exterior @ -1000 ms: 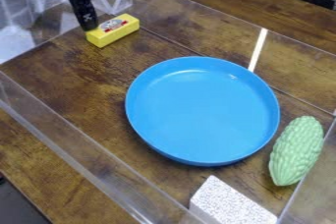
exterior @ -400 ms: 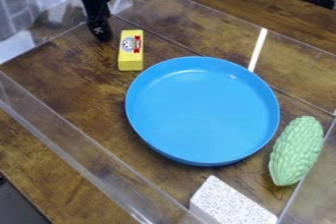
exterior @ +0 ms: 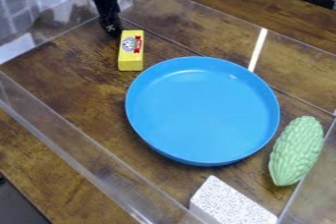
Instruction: Put the yellow block in the blue tray
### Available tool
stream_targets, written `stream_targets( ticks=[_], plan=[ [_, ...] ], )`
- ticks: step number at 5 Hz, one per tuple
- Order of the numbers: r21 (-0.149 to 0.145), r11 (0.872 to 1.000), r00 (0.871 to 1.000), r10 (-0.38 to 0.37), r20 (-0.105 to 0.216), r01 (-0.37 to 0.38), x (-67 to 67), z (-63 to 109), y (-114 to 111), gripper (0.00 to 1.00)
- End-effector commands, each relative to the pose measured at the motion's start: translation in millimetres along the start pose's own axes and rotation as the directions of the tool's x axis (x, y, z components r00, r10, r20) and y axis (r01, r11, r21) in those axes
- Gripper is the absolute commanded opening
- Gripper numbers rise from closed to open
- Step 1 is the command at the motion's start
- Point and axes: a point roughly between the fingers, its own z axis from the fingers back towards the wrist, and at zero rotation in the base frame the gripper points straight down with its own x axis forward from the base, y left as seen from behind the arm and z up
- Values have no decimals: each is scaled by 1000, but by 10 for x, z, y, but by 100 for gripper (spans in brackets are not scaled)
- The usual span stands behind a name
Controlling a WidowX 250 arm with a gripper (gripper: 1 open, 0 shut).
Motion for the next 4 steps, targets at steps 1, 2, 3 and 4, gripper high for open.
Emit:
stream_targets(
  ticks=[1,2,3,4],
  plan=[
    [-19,999,999,-34,14,34,127,-116,-86,100],
    [-19,999,999,-29,18,29,126,-126,-177,100],
    [-7,1000,1000,12,6,-12,130,-177,-85,100],
    [5,999,999,54,-4,-54,131,-232,5,100]
  ],
)
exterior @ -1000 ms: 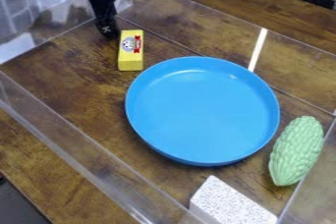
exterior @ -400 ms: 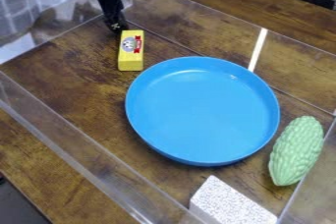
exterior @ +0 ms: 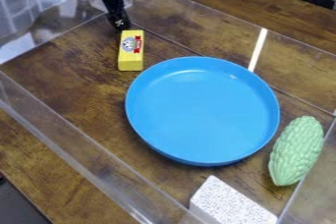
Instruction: Put the yellow block in the blue tray
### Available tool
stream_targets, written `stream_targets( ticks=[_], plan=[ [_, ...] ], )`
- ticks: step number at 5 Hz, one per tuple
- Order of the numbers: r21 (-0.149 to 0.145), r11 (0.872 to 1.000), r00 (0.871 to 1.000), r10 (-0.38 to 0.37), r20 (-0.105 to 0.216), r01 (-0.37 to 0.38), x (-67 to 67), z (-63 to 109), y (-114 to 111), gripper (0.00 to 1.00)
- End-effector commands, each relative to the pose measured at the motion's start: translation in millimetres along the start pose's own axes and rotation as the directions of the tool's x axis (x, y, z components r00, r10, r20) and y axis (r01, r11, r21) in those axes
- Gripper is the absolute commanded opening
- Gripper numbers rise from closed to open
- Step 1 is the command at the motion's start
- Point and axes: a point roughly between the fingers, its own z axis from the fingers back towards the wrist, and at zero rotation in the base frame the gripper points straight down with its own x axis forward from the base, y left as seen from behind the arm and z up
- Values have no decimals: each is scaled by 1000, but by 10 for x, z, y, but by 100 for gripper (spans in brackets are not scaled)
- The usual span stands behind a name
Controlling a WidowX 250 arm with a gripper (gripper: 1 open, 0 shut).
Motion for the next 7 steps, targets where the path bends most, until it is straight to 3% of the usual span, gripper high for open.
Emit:
stream_targets(
  ticks=[1,7],
  plan=[
    [-37,999,1000,-18,-7,18,37,-153,-158,100],
    [-91,996,1000,0,19,2,305,-137,-576,100]
  ],
)
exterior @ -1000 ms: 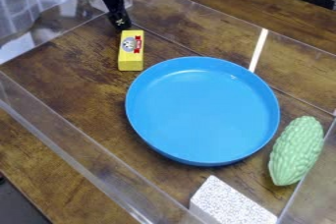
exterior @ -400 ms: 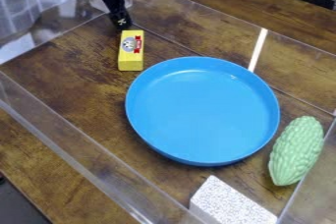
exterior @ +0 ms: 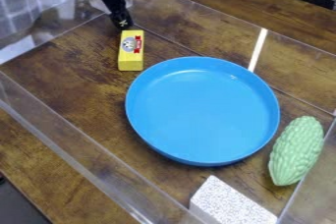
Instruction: Put the yellow block in the blue tray
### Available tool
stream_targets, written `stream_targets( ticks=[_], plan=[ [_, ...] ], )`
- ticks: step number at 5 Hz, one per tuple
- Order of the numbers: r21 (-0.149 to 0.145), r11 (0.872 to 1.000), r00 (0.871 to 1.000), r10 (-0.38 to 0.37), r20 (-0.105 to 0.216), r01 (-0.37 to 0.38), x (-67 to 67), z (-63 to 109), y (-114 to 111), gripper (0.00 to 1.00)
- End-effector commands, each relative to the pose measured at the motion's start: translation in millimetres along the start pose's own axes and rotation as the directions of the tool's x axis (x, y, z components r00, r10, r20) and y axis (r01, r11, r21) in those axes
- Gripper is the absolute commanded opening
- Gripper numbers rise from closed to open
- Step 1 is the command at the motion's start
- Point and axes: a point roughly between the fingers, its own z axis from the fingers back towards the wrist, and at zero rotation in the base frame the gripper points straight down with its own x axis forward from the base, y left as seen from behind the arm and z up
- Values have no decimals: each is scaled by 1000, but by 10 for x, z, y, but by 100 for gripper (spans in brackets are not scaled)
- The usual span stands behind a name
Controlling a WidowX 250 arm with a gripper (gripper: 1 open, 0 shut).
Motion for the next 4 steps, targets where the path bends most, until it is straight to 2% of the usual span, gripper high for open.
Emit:
stream_targets(
  ticks=[1,2,4],
  plan=[
    [-89,995,998,-56,-13,55,85,-108,-388,100],
    [-118,988,995,-98,5,98,99,-79,-476,100],
    [-147,983,994,-111,2,111,60,-50,-518,100]
  ],
)
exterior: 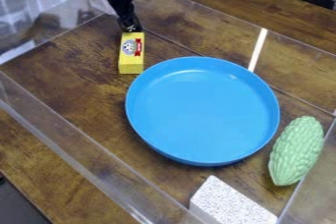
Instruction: Put the yellow block in the blue tray
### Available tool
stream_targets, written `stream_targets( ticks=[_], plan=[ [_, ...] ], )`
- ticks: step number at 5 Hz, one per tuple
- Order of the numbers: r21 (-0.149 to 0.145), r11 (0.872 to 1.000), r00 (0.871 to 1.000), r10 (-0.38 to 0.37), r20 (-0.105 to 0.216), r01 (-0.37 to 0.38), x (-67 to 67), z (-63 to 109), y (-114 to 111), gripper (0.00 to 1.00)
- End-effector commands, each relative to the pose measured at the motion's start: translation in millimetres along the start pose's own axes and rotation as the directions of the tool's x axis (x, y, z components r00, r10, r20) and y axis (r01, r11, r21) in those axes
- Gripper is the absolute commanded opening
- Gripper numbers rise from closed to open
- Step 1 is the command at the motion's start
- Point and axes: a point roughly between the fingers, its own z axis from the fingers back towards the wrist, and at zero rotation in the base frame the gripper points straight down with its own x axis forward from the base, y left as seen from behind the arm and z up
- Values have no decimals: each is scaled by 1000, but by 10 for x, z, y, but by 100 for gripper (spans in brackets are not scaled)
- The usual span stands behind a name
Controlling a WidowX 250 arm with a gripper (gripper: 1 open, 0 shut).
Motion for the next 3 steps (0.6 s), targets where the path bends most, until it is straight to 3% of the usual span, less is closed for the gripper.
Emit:
stream_targets(
  ticks=[1,3],
  plan=[
    [-103,993,998,-66,-25,63,30,-108,-334,100],
    [-106,994,999,-34,-39,29,113,-124,-312,100]
  ],
)
